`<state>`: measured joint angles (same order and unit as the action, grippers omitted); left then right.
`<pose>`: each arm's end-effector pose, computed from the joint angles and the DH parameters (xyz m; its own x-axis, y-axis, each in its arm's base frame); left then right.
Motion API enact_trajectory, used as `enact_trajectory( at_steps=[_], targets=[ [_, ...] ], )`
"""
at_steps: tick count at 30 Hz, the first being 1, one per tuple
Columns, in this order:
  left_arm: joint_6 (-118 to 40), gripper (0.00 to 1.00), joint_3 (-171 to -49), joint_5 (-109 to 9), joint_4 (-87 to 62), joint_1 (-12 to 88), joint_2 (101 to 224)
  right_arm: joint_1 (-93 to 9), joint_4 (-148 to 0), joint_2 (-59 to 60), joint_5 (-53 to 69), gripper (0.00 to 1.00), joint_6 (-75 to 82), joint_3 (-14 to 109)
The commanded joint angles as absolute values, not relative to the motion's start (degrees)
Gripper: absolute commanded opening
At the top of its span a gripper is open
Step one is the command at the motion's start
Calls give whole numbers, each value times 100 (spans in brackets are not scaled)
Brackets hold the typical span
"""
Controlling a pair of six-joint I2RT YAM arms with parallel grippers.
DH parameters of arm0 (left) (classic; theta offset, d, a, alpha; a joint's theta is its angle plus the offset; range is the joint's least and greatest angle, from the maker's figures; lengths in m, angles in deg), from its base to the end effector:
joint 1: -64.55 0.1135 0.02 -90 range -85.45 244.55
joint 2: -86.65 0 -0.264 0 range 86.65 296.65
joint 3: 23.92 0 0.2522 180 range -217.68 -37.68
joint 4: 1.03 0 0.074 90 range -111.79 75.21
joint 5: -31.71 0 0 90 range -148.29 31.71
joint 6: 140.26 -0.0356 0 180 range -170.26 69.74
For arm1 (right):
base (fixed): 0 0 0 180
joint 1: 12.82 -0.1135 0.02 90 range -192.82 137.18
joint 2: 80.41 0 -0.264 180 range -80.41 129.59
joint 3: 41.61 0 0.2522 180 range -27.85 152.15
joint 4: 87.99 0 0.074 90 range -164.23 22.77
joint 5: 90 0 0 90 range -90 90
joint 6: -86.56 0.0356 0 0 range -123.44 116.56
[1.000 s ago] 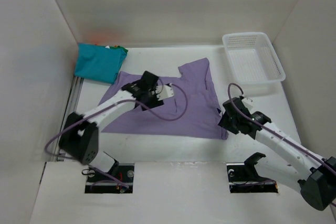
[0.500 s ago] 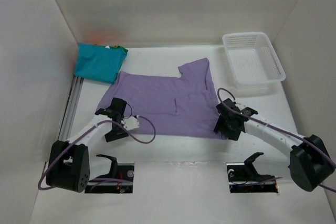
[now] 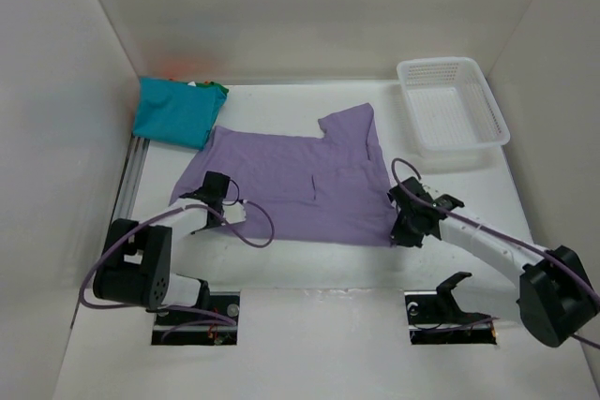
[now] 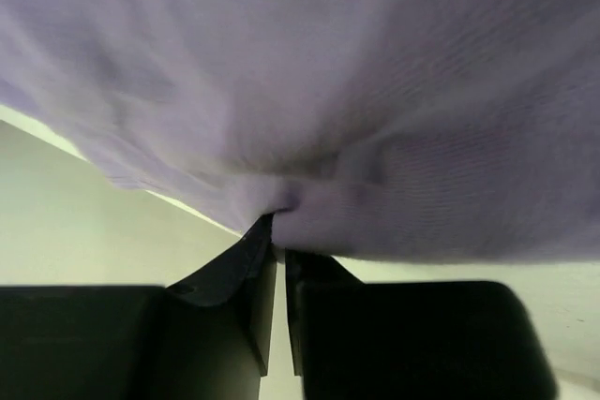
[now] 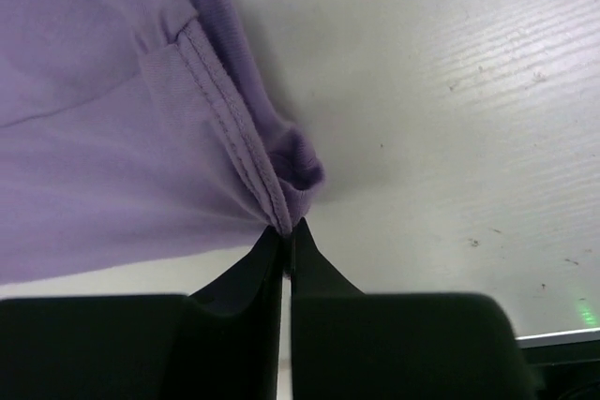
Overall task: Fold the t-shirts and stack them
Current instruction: Fold the flattened tshirt in 1/3 of the way
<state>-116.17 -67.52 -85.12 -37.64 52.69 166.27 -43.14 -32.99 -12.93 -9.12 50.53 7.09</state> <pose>0.2069 -0.0270 0.1239 -0.3342 0.9026 0.2714 0.8737 0.1887 0.4484 0.1653 0.0901 0.1714 -0.8597 0.4222 -0.2874 0.3996 0.9065 0.1364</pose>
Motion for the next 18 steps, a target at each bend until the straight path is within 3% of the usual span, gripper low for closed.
enact_trajectory(
  at_steps=[1, 7, 14, 16, 18],
  targets=[
    [-11696, 2, -6817, -8141, -3753, 5150, 15963, -4265, -3267, -1852, -878, 0, 5298, 582],
    [-11398, 0, -7151, -8079, -6108, 5036, 14573, -5011, -1730, -3171, -1116, 0, 6307, 599],
    [-10661, 5, -7011, -7921, -8069, 4201, 13745, -5847, -1112, -3401, -1089, 2, 6986, 520],
    [-10476, 9, -6985, -7886, -8264, 4122, 13719, -5856, -1095, -3331, -1089, 8, 6951, 564],
    [-10396, 22, -6932, -7903, -8317, 4122, 13693, -5856, -1086, -3278, -1081, 25, 6872, 616]
  ],
)
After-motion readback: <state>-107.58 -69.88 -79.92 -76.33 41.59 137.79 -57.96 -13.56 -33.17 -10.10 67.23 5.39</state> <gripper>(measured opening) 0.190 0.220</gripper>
